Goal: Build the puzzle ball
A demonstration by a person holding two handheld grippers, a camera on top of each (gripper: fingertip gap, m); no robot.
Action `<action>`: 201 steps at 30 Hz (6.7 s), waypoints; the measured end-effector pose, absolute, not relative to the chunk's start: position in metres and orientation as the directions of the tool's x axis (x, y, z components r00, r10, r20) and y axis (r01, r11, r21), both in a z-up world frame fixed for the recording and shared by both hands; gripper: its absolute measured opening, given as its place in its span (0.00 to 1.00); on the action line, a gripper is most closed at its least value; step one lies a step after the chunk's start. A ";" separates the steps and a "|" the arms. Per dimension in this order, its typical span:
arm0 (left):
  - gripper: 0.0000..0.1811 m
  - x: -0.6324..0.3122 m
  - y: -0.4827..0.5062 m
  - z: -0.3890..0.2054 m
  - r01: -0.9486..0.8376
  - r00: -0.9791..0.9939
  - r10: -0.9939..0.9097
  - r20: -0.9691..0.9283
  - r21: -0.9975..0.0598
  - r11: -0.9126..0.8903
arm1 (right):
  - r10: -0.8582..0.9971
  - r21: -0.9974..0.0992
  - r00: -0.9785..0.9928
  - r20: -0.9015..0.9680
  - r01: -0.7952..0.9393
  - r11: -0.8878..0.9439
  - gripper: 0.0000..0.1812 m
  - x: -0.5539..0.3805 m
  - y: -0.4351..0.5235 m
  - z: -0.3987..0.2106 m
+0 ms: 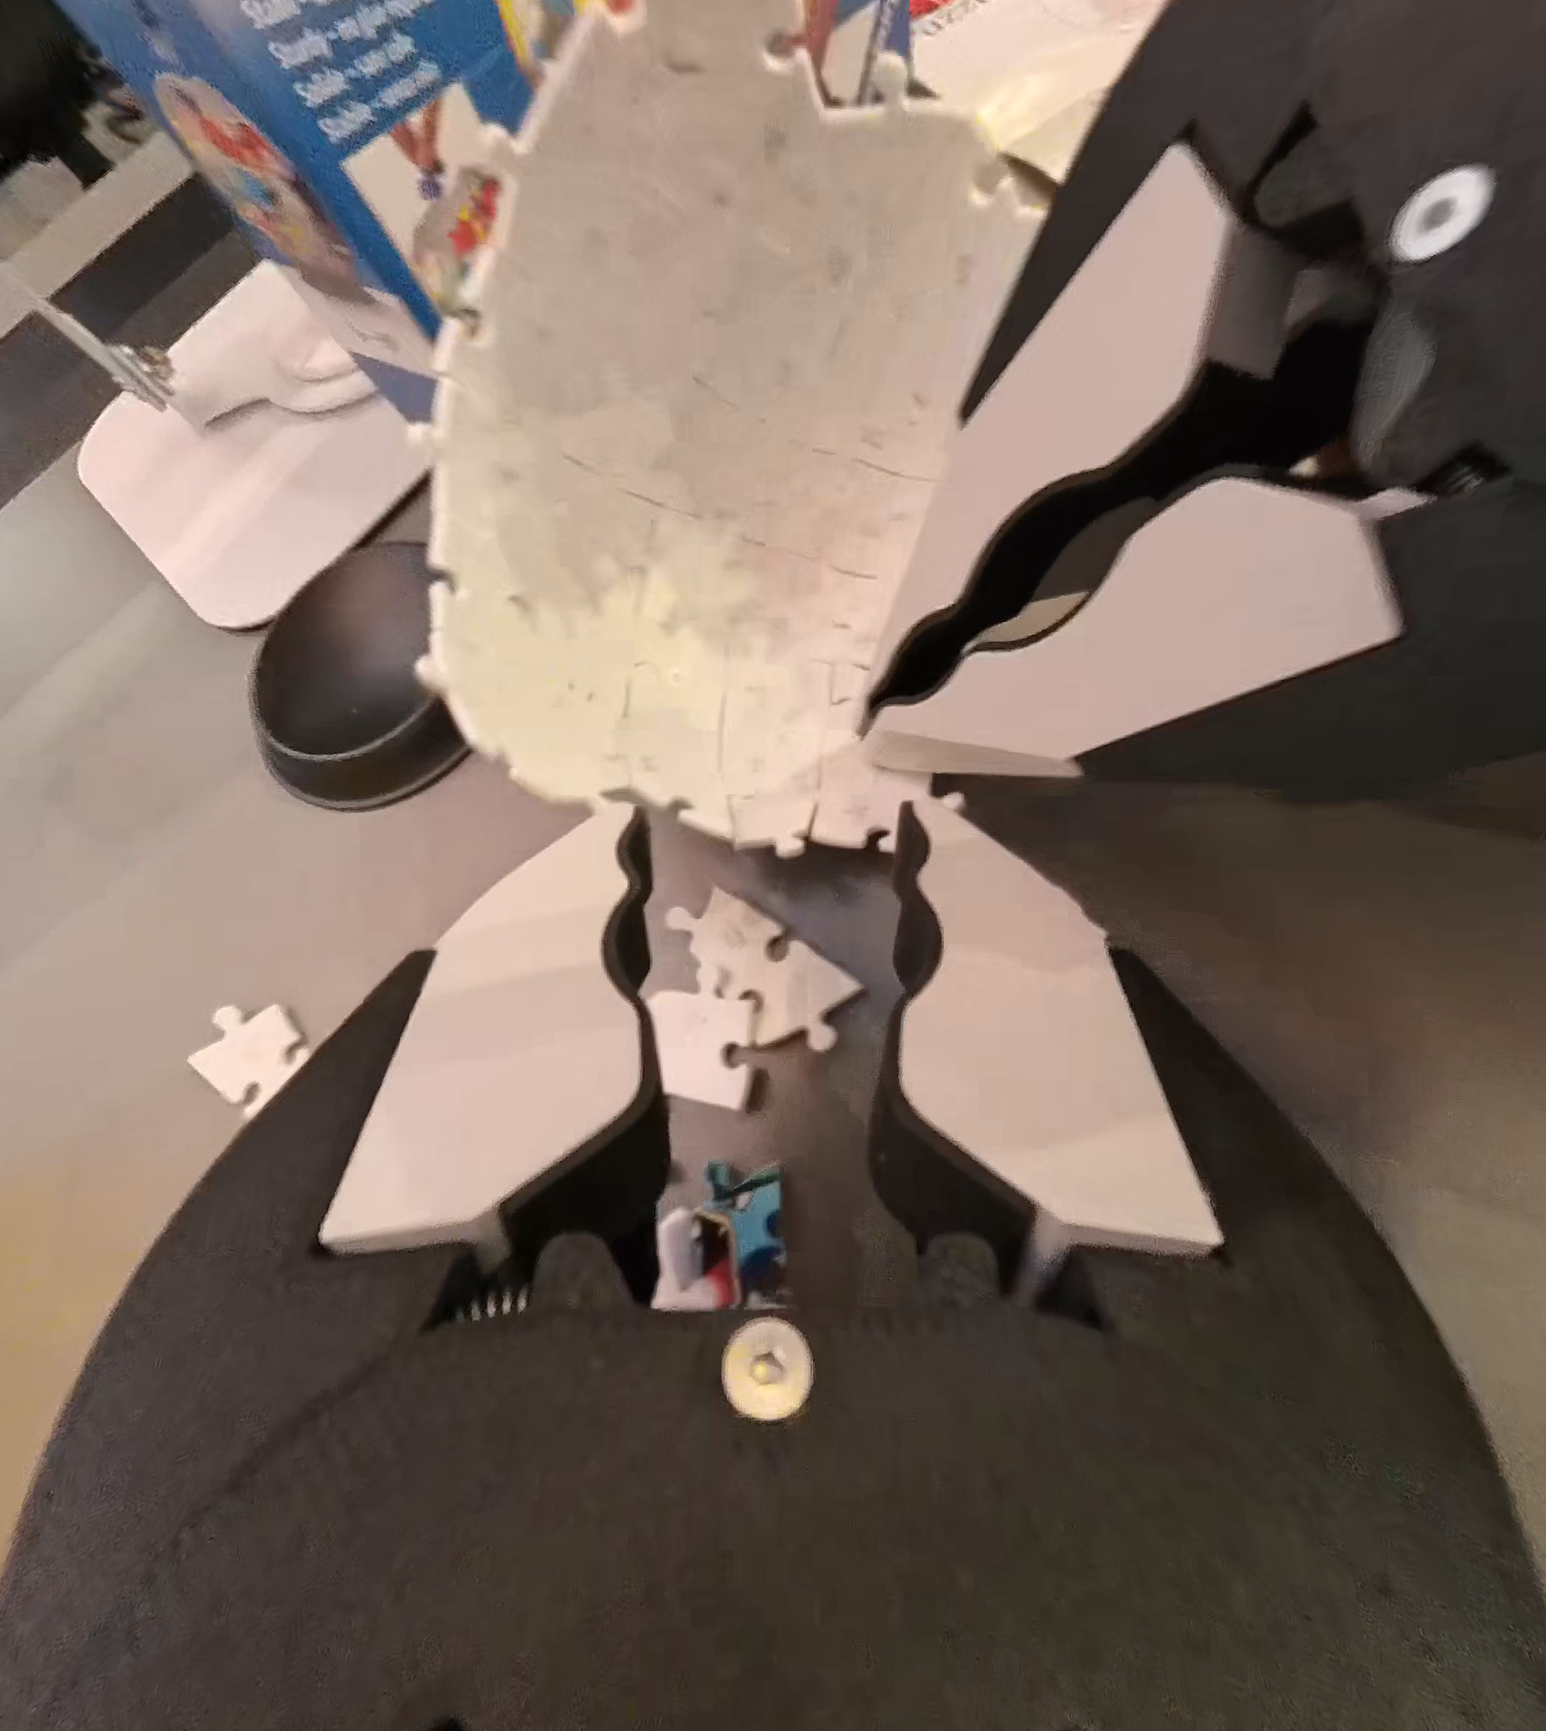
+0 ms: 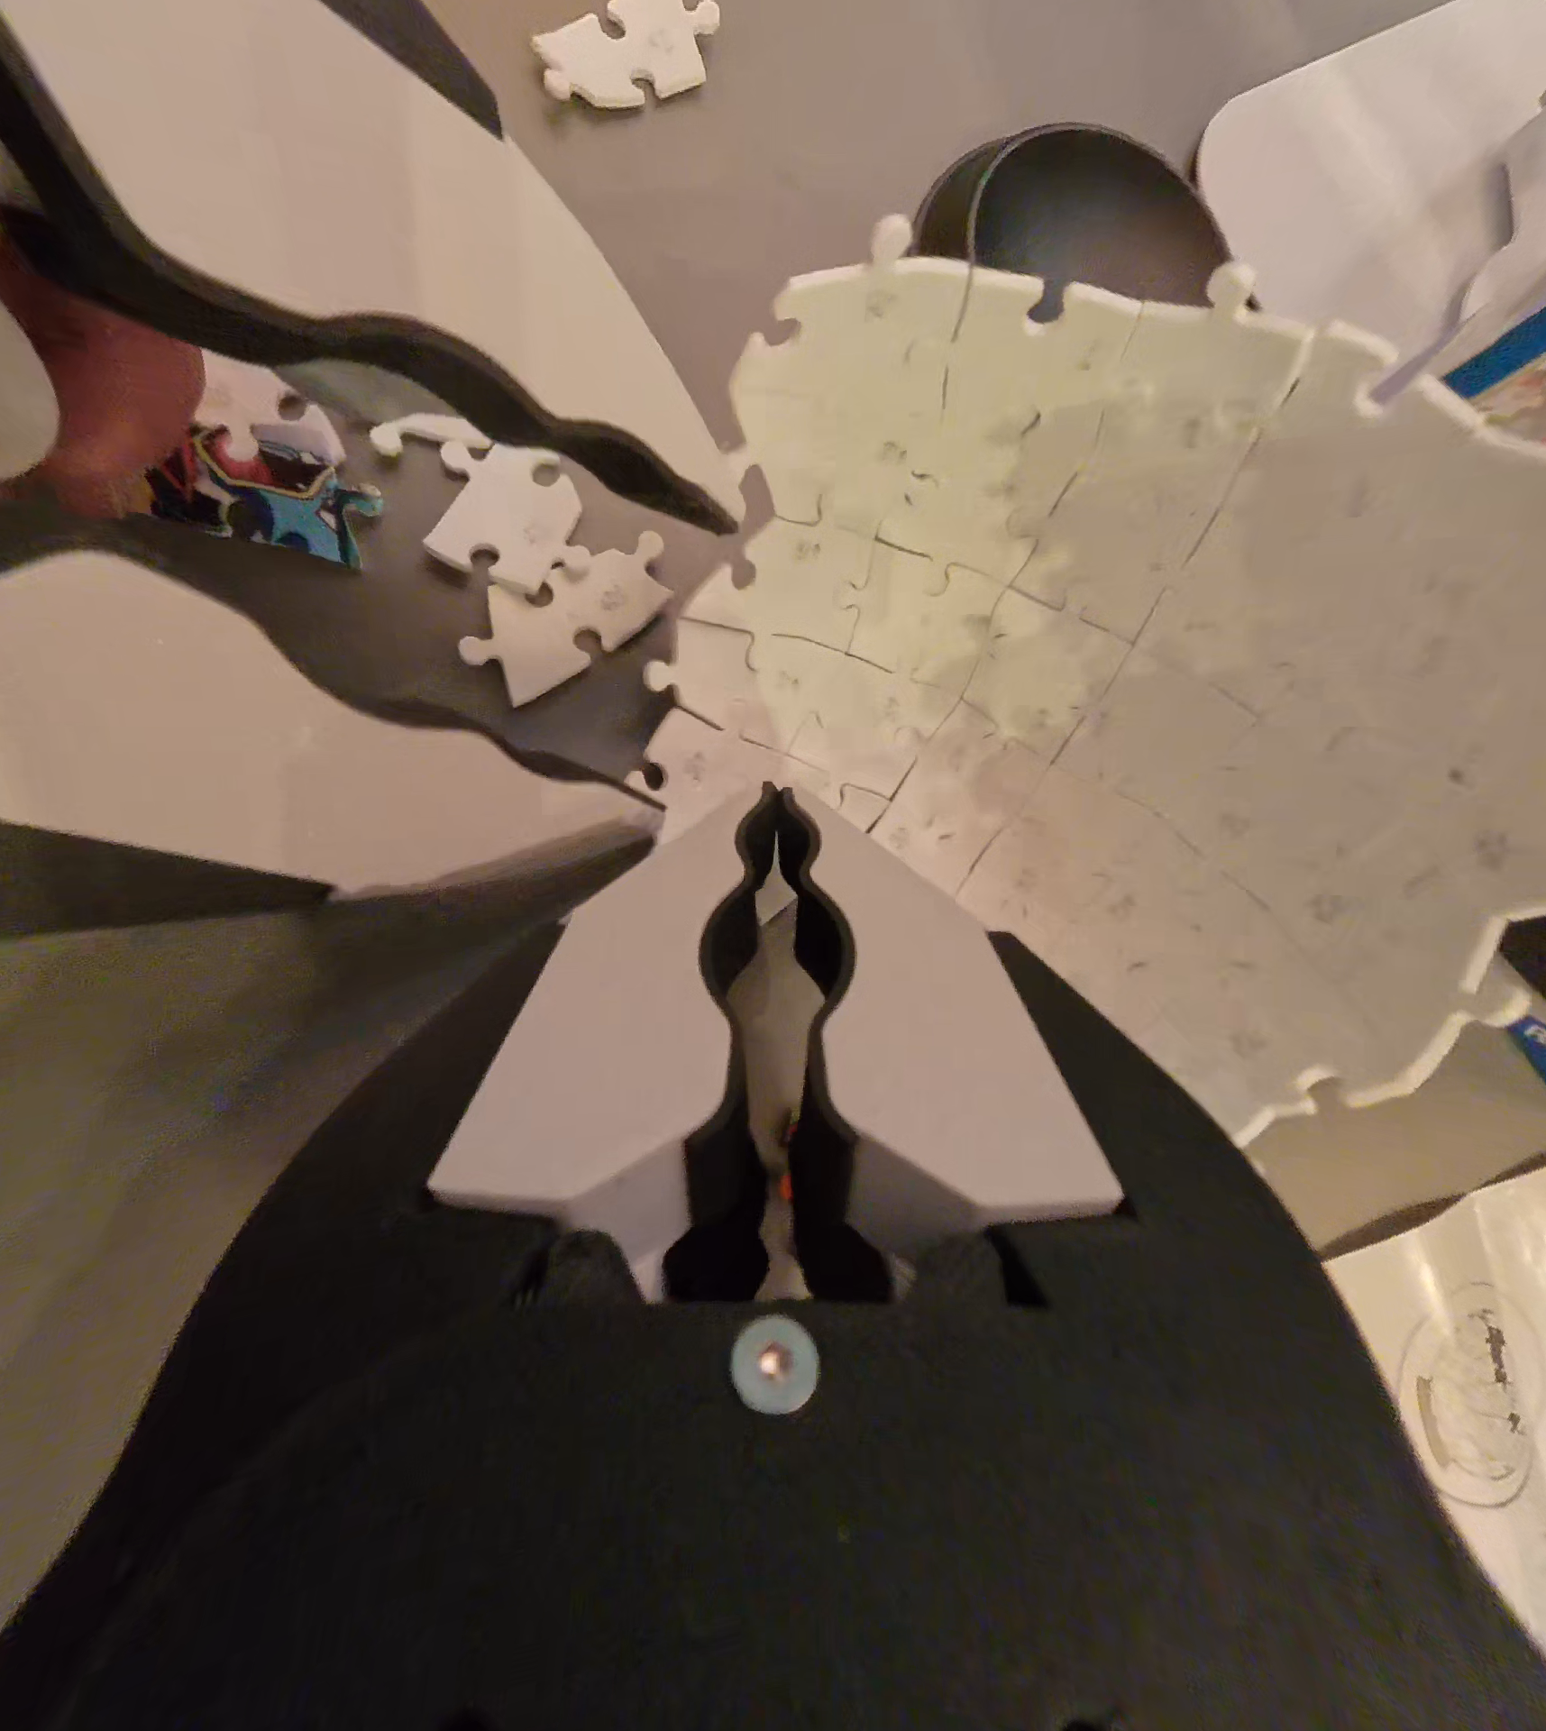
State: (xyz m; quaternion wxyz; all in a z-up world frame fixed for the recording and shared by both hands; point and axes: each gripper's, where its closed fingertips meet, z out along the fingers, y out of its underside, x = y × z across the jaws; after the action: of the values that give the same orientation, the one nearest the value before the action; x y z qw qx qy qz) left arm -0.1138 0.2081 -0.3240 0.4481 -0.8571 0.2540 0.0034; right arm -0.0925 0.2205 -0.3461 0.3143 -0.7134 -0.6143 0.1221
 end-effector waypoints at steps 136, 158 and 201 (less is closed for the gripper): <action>0.02 -0.081 0.279 -0.302 -0.178 0.888 -0.427 0.169 -0.731 -0.659 | 0.912 -0.751 0.289 -0.291 0.522 -0.405 0.06 -0.015 0.295 -0.315; 0.02 -0.071 0.274 -0.302 -0.162 0.893 -0.419 0.168 -0.747 -0.645 | 0.873 -0.737 0.308 -0.377 0.471 -0.484 0.01 -0.023 0.295 -0.321; 0.02 -0.083 0.270 -0.292 -0.088 0.929 -0.341 0.141 -0.813 -0.576 | 0.874 -0.693 0.286 -0.393 0.532 -0.486 0.00 -0.005 0.288 -0.320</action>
State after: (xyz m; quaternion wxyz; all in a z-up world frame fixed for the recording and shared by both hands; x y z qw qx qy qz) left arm -0.0829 0.2699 -0.2916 0.4441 -0.8761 0.1225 -0.1424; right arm -0.0046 0.2883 -0.3200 0.2215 -0.7707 -0.4559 0.3861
